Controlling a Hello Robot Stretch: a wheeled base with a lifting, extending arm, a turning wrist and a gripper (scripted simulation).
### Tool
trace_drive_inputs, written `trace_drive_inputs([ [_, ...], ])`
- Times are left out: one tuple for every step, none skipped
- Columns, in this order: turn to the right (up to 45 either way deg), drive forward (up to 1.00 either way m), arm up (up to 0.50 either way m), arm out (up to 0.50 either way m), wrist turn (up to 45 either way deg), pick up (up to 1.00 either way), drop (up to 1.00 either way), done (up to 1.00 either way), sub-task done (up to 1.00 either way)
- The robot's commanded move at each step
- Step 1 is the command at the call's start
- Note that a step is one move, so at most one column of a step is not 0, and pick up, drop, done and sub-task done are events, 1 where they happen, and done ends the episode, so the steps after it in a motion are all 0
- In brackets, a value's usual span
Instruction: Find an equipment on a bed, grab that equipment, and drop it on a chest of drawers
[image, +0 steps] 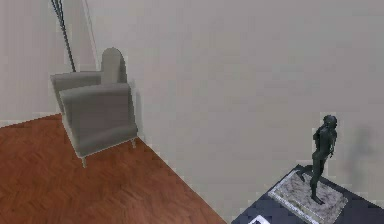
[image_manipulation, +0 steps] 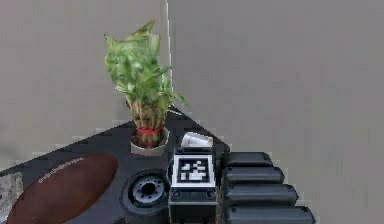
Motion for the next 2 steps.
trace_drive_inputs([
  [0.0, 0.0, 0.0, 0.38, 0.0, 0.0, 0.0, 0.0, 0.0],
  [0.0, 0.0, 0.0, 0.0, 39.0, 0.0, 0.0, 0.0, 0.0],
])
